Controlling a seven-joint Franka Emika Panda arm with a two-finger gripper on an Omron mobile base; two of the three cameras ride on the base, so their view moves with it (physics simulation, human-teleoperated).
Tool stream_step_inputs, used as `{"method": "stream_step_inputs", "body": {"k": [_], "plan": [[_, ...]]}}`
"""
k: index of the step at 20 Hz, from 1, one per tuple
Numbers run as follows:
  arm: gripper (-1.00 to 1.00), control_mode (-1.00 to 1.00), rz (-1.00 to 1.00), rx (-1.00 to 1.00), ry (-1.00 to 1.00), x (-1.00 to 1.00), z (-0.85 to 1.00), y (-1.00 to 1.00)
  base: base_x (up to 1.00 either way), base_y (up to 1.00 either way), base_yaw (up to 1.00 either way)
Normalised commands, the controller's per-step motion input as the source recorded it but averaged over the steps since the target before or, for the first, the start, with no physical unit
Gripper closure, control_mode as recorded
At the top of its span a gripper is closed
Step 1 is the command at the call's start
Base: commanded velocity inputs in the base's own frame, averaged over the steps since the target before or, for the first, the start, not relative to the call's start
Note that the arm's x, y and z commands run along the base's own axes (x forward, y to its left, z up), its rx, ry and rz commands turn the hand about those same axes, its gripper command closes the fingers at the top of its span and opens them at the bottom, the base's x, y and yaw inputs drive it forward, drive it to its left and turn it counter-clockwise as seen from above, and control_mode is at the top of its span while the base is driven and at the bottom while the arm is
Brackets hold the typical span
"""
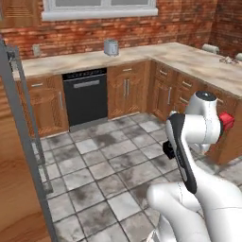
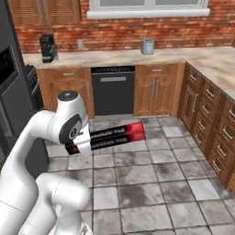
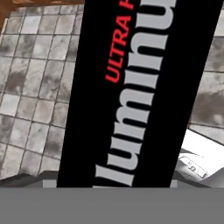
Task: Retrieve the tupperware and aluminum foil from the cabinet and place them on the dining counter near the plate with garlics to prepare for storing leftovers.
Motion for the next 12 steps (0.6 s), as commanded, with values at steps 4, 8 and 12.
{"method": "stream_step_inputs", "body": {"k": [4,8,12], "plan": [[1.0,1.0,0.0,0.0,0.0,0.0,0.0,0.0,0.23,-0.24,-0.76],[1.0,1.0,0.0,0.0,0.0,0.0,0.0,0.0,0.74,-0.32,-0.56],[1.0,1.0,0.0,0.0,0.0,0.0,0.0,0.0,1.0,-0.7,-0.16]]}}
